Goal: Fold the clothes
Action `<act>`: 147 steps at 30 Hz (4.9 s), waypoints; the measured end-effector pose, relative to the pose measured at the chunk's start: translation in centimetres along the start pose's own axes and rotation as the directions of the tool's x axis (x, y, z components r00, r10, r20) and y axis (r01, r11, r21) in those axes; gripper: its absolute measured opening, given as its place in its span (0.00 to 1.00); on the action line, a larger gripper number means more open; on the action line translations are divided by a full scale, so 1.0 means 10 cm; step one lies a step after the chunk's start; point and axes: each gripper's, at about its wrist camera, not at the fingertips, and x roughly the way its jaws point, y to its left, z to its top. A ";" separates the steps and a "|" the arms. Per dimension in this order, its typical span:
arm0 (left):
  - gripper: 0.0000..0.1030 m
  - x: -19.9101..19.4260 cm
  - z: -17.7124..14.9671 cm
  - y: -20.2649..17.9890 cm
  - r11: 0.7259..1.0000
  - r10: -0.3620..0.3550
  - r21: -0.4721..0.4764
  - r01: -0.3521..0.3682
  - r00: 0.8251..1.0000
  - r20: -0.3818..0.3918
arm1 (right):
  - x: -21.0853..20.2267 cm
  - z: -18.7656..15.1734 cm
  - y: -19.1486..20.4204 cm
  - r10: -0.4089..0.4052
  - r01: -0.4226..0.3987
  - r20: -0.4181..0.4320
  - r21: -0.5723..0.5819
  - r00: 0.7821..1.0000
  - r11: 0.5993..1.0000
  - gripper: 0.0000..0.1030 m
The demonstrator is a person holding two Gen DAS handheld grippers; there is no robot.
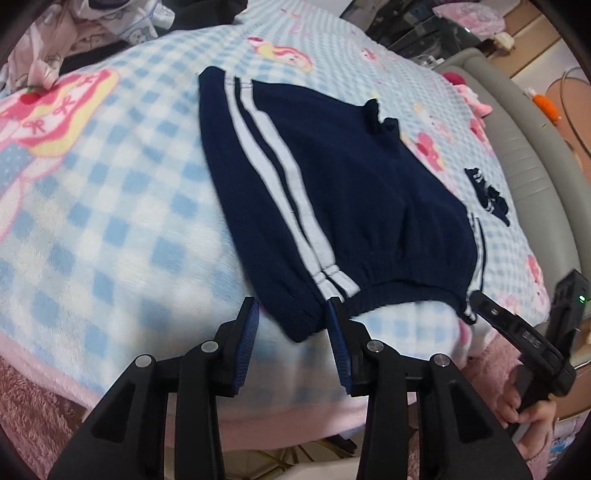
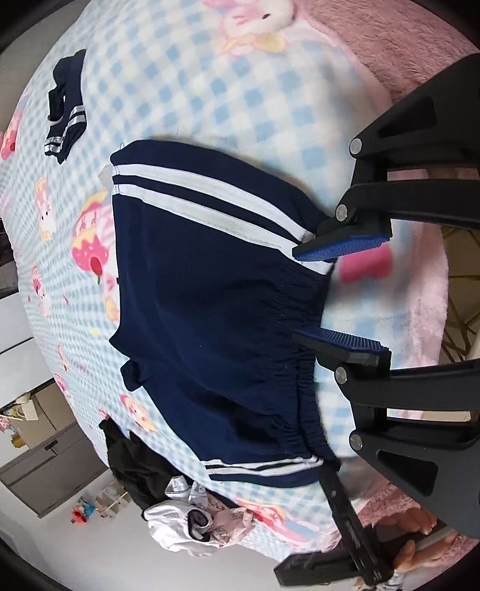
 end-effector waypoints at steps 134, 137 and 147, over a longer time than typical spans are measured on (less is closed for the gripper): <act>0.47 0.30 1.48 0.60 0.979 0.197 0.016 -0.203 0.965 0.172 | 1.59 1.81 0.96 -0.062 0.068 0.030 -0.292 0.998 0.954 0.49; 0.47 0.13 1.47 0.65 0.978 0.198 0.010 -0.208 0.947 0.253 | 1.58 1.76 0.94 -0.053 0.061 0.035 -0.279 0.998 0.958 0.49; 0.47 0.36 1.30 -0.07 0.968 -0.042 0.251 -0.003 0.984 0.175 | 0.98 1.36 1.28 0.053 -0.025 0.094 -0.277 0.994 0.961 0.49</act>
